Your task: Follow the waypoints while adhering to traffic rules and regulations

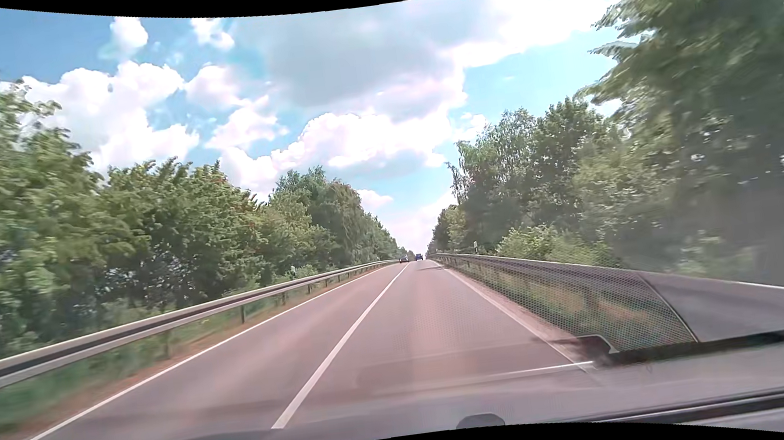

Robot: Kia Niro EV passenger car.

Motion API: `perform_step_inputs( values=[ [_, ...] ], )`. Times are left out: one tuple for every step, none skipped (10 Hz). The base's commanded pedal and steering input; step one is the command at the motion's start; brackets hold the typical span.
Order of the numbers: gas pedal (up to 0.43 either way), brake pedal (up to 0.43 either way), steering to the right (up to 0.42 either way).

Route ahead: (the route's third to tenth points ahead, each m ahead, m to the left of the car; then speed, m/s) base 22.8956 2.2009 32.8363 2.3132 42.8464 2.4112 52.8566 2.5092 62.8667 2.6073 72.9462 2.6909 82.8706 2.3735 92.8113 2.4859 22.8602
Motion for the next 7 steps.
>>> perform_step_inputs(
  values=[
    [0.260, 0.000, -0.001],
    [0.260, 0.000, -0.001],
    [0.260, 0.000, -0.001],
    [0.260, 0.000, -0.001],
    [0.260, 0.000, -0.001],
    [0.260, 0.000, -0.001],
    [0.260, 0.000, -0.001]
  ],
)
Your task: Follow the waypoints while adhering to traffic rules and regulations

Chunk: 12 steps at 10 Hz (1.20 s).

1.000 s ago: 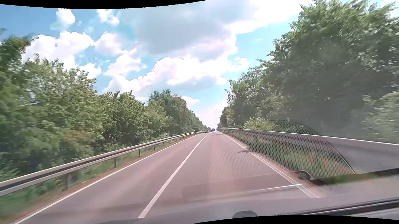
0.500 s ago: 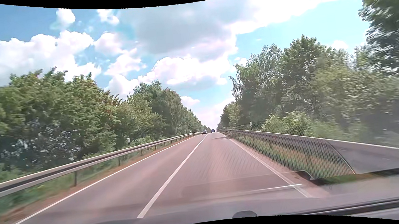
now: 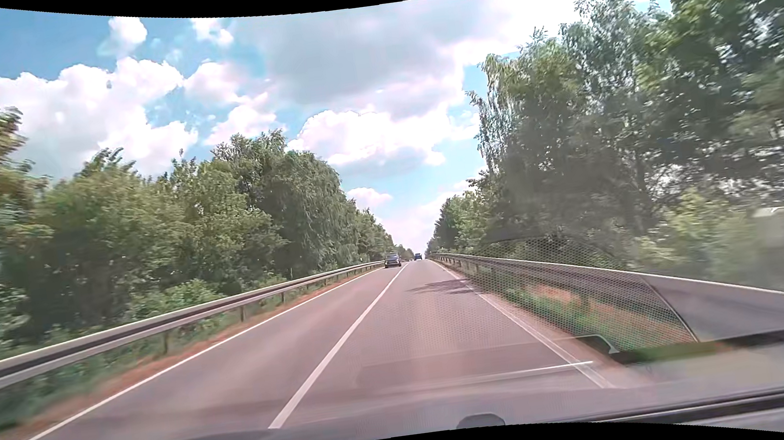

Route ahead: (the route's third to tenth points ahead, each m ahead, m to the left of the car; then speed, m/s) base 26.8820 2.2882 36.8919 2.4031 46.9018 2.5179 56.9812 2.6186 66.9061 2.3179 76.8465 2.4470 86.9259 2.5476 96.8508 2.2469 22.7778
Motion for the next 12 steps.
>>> perform_step_inputs(
  values=[
    [0.260, 0.000, -0.001],
    [0.260, 0.000, -0.002],
    [0.260, 0.000, -0.002],
    [0.248, 0.000, -0.002],
    [0.248, 0.000, -0.002],
    [0.248, 0.000, -0.003],
    [0.248, 0.000, -0.003],
    [0.248, 0.000, -0.003],
    [0.248, 0.000, -0.003],
    [0.248, 0.000, -0.003],
    [0.248, 0.000, -0.003],
    [0.248, 0.000, -0.003]
  ],
)
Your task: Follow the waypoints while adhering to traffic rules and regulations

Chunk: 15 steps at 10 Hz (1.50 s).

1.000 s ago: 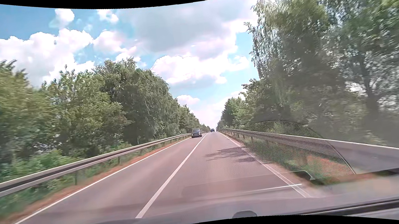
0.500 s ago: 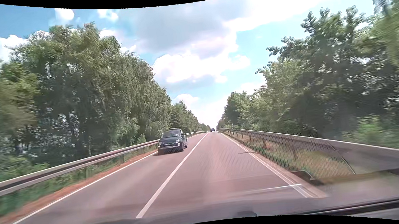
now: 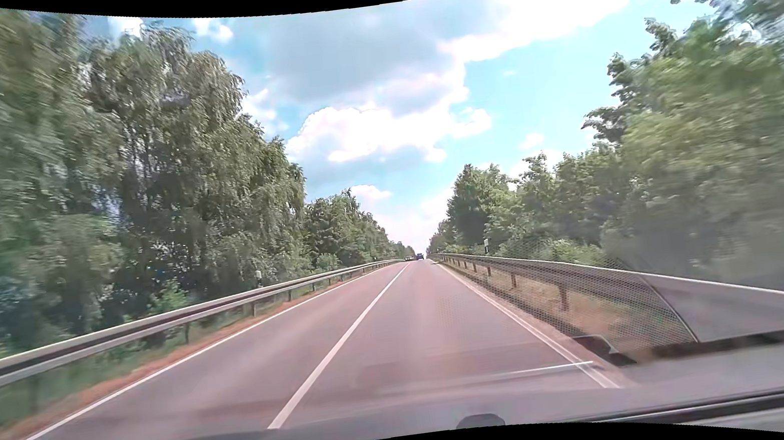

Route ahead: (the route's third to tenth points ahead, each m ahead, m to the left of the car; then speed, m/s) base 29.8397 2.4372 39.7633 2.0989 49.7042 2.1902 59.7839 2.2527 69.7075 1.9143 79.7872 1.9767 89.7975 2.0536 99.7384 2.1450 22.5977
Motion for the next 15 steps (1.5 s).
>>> perform_step_inputs(
  values=[
    [0.248, 0.000, -0.001],
    [0.248, 0.000, 0.000],
    [0.248, 0.000, 0.000],
    [0.240, 0.000, 0.000],
    [0.240, 0.000, 0.000],
    [0.228, 0.000, 0.000],
    [0.228, 0.000, 0.000],
    [0.228, 0.000, 0.000],
    [0.228, 0.000, 0.000],
    [0.228, 0.000, 0.000],
    [0.228, 0.000, 0.000],
    [0.228, 0.000, 0.000],
    [0.228, 0.000, 0.000],
    [0.228, 0.000, 0.000],
    [0.228, 0.000, 0.000]
  ],
)
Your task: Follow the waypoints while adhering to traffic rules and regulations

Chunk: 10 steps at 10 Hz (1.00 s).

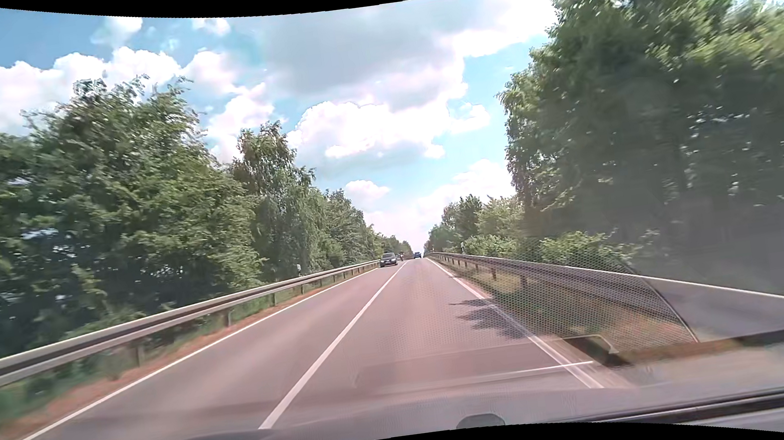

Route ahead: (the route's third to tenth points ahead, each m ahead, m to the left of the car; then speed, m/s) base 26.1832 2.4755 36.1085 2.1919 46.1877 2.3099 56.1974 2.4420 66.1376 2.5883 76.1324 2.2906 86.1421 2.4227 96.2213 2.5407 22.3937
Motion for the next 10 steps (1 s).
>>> perform_step_inputs(
  values=[
    [0.228, 0.000, 0.000],
    [0.228, 0.000, -0.001],
    [0.220, 0.000, -0.002],
    [0.220, 0.000, -0.002],
    [0.220, 0.000, -0.003],
    [0.220, 0.000, -0.003],
    [0.209, 0.000, -0.004],
    [0.209, 0.000, -0.004],
    [0.209, 0.000, -0.004],
    [0.209, 0.000, -0.004]
  ],
)
